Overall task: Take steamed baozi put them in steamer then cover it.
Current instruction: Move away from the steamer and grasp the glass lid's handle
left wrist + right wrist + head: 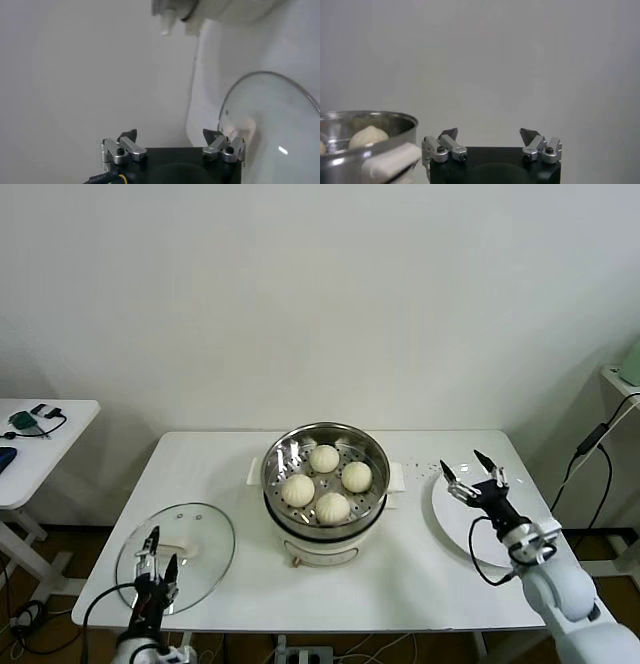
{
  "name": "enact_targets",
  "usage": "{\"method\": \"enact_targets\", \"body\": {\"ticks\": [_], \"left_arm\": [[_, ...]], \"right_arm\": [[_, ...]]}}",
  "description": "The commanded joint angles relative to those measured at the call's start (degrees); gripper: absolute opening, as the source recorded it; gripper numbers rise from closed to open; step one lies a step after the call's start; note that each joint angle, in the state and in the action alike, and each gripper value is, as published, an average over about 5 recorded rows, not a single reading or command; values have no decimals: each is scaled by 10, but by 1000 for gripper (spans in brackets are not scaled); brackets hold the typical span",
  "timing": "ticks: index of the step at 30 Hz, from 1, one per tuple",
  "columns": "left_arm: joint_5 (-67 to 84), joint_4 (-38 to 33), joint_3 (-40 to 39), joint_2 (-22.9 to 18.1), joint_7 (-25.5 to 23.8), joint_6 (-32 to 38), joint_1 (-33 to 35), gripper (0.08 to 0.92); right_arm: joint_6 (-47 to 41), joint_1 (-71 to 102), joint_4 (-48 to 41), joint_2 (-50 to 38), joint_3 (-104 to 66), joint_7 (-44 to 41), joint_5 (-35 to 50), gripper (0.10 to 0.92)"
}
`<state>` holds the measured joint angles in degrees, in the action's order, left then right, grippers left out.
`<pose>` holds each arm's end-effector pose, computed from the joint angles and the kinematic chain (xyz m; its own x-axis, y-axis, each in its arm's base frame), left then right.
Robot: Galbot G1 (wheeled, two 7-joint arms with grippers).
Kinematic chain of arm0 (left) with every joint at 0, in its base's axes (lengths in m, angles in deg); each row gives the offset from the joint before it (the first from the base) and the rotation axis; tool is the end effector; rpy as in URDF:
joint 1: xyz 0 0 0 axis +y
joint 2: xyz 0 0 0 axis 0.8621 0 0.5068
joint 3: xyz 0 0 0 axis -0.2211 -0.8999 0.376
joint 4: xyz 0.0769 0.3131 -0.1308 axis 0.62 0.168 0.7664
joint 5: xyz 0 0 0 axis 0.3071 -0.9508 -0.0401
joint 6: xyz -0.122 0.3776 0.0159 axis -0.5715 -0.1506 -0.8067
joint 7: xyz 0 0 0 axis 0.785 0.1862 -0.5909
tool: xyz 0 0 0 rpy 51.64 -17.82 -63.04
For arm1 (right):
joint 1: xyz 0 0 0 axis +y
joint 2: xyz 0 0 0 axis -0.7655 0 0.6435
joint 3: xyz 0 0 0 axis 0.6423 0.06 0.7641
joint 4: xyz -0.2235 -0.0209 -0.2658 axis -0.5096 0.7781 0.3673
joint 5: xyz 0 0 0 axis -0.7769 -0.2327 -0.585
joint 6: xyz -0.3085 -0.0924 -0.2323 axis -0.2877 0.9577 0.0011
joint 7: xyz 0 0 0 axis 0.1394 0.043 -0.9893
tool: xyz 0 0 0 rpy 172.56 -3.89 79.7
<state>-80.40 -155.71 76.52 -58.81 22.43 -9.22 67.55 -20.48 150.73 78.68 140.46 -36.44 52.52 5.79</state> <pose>0.1802 0.0725 -0.3444 -0.9718 -0.1746 0.1584 0.1474 0.0747 0.9863 0.3391 -0.1718 -0.3323 -0.9639 -0.2649 0.0286 -0.2659 0.9632 -0.0398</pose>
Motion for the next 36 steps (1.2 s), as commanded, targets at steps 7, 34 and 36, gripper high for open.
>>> {"method": "enact_targets", "body": {"ticks": [7, 34, 36], "left_arm": [[-135, 226, 45, 22, 72, 120, -113, 823], [-71, 311, 44, 82, 99, 131, -215, 823], [-70, 313, 42, 82, 102, 137, -217, 823]], "right_arm": [[0, 89, 4, 32, -68, -21, -30, 823], [10, 86, -3, 44, -67, -32, -86, 823], [11, 86, -5, 46, -68, -33, -90, 823]]}}
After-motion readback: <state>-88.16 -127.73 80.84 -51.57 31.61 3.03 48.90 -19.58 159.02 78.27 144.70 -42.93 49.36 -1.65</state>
